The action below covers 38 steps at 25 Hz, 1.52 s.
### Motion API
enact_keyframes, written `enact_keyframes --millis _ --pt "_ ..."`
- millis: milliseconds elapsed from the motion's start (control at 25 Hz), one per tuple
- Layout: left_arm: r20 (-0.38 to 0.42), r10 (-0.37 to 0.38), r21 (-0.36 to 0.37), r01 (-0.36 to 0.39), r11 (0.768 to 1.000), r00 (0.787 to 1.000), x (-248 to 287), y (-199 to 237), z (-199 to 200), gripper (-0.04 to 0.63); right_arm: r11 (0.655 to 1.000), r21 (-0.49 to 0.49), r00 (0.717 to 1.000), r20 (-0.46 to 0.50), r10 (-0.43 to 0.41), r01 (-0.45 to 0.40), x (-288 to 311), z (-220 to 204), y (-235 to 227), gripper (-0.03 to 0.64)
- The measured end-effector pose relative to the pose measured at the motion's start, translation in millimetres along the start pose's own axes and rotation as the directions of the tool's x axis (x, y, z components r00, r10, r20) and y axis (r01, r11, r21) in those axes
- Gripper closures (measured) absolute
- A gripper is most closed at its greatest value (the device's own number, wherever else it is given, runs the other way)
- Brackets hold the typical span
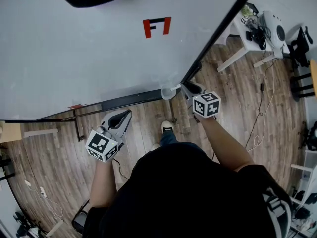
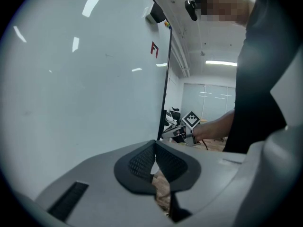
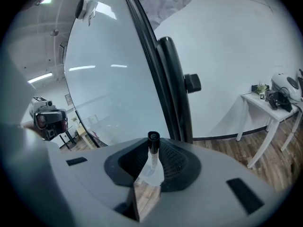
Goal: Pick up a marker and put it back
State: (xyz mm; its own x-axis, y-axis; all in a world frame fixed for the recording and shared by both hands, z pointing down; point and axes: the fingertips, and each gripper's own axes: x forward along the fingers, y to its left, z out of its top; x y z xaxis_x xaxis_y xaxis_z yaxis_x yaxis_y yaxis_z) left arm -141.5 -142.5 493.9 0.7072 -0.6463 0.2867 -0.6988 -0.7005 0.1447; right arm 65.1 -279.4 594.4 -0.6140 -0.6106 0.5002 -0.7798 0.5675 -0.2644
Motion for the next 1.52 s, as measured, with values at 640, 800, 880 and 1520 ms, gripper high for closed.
enact_keyframes --millis 640,800,880,1520 --pt "0.021 -0.036 0.044 0.035 0.998 0.999 -14.4 -30.4 8.1 0.583 0.999 -0.03 0.994 0.11 -0.013 0.016 -72.6 7.6 23.9 0.554" --pt "0.022 -0.042 0.05 0.04 0.998 0.999 -18.9 -38.6 7.9 0.583 0.999 -0.029 0.993 0.118 -0.012 0.016 -84.5 5.4 30.9 0.554" --pt "0.024 -0.044 0.053 0.042 0.998 0.999 -20.1 -41.5 8.1 0.583 1.0 -0.028 0.992 0.122 -0.009 0.013 -89.3 4.2 33.6 0.554" --pt "0.022 -0.057 0.06 0.055 0.997 0.998 -22.8 -56.4 6.9 0.583 0.999 -0.029 0.993 0.118 0.017 -0.014 -113.2 -10.6 49.1 0.554"
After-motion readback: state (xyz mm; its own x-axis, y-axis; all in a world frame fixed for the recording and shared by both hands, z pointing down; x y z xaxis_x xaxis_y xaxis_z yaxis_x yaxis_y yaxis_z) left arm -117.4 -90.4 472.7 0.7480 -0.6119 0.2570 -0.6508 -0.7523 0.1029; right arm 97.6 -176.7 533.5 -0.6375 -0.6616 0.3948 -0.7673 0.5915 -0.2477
